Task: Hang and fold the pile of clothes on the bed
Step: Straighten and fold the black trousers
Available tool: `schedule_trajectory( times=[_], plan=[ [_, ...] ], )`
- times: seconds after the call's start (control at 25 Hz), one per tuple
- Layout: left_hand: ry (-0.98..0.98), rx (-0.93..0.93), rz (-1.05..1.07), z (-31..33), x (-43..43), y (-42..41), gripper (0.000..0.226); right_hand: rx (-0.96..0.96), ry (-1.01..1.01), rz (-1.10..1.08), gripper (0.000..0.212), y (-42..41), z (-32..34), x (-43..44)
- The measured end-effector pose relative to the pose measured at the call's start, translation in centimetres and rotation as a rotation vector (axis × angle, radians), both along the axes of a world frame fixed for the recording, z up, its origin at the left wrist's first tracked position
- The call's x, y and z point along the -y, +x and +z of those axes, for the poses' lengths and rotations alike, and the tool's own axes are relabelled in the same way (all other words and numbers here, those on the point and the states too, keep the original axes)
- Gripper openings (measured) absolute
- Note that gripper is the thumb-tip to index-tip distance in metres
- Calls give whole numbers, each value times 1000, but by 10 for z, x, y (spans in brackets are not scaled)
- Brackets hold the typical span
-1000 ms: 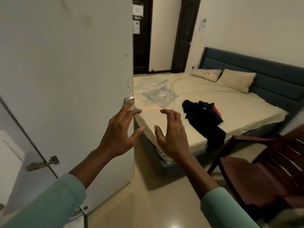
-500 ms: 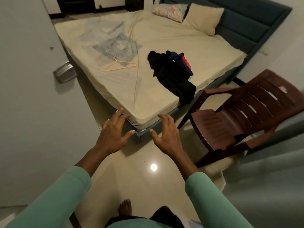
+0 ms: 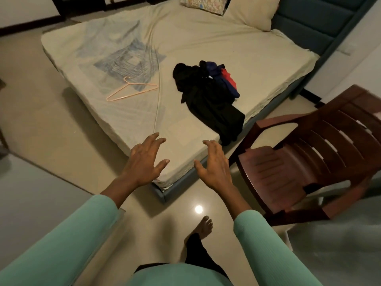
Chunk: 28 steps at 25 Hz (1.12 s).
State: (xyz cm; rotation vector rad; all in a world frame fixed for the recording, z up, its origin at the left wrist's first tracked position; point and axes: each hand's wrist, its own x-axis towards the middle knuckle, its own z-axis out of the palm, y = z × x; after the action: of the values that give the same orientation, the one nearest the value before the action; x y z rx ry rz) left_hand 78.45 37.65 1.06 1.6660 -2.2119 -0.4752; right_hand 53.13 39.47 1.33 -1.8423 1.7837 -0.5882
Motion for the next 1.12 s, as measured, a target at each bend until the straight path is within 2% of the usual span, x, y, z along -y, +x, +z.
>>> schedule_trajectory(
  times=[0.24,0.4,0.56,0.92,1.0,1.12],
  plan=[
    [-22,-43,58,7,118,-71,71,104,-28,2,71,-65,16,124],
    [71,-108,109,-12,172,-99,70,243,97,-31,67,-99,3,187],
    [167,-165,163,-47,249,-116,68,268,276,-21,62,-123,-22,263],
    [324,-189,245,-177,491,-147,71,129,555,30,54,-130,-99,496],
    [336,-121,261,-217,540,-153,74,111,545,42,52,-126,-127,559],
    [294,14,240,-272,603,-160,80,46,381,15,48,-114,-172,657]
  ],
)
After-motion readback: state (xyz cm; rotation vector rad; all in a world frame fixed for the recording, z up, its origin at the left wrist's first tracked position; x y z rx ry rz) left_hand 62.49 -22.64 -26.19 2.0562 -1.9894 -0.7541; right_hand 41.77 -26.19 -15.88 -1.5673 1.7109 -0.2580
